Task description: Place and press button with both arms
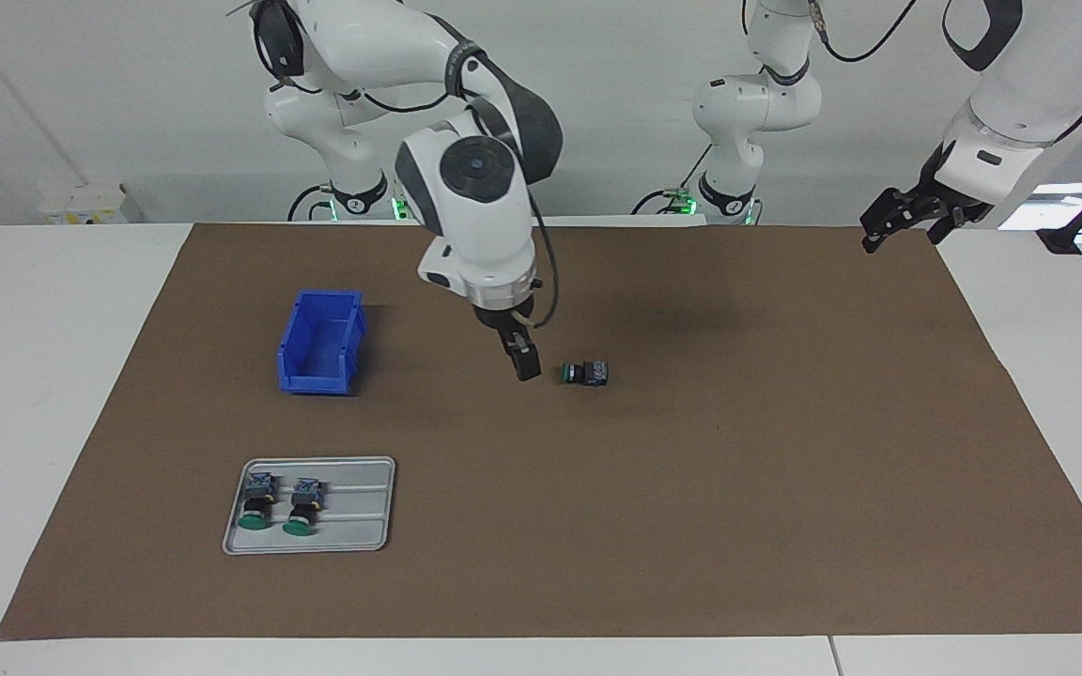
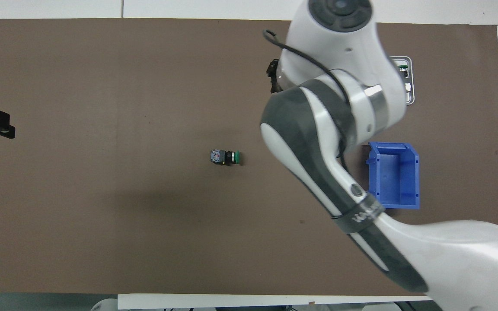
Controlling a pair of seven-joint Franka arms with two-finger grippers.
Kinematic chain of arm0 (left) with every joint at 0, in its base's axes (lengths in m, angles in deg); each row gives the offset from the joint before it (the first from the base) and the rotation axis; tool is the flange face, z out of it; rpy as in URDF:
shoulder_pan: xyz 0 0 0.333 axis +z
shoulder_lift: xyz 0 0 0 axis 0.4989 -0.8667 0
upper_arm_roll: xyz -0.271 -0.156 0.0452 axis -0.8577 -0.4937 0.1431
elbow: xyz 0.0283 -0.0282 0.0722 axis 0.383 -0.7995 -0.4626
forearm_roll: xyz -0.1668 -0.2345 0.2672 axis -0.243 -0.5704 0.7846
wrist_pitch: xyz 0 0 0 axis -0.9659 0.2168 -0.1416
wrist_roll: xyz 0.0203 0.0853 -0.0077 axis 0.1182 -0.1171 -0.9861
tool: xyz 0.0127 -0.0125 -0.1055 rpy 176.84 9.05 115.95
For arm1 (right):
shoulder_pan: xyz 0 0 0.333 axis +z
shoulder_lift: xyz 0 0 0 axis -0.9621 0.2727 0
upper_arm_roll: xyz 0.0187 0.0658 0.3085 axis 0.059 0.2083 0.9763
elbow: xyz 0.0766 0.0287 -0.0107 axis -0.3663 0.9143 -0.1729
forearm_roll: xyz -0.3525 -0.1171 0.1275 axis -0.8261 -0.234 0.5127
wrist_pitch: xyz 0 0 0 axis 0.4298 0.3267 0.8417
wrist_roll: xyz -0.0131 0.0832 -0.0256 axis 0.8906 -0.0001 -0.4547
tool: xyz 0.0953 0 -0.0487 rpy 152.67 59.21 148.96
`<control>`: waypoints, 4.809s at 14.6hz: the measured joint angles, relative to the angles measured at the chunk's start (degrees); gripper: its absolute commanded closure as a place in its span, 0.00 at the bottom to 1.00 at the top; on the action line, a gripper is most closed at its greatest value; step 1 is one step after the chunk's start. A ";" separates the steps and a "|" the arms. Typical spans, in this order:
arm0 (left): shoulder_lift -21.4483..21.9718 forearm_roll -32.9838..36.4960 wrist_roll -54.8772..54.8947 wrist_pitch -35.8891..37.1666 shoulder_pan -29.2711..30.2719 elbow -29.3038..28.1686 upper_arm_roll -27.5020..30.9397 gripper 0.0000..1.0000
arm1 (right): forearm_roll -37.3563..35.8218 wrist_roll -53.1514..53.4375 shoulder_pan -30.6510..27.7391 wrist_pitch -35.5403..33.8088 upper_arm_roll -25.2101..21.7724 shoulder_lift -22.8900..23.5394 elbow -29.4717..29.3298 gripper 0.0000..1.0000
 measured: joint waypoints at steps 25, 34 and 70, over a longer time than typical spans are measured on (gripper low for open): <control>2.09 -0.50 -17.76 -1.90 -5.39 -5.11 -0.87 0.00 | -6.25 -80.63 -26.45 -15.82 -0.18 -22.30 12.75 0.01; 1.84 -2.53 -47.33 -8.48 -15.69 -10.75 -1.19 0.00 | -6.47 -82.48 -20.17 -14.41 -6.42 -22.61 12.74 0.01; -27.58 -4.82 -113.53 -41.46 -37.75 -11.28 -1.14 0.19 | -5.79 -88.02 -21.38 -14.41 -6.83 -22.60 13.09 0.01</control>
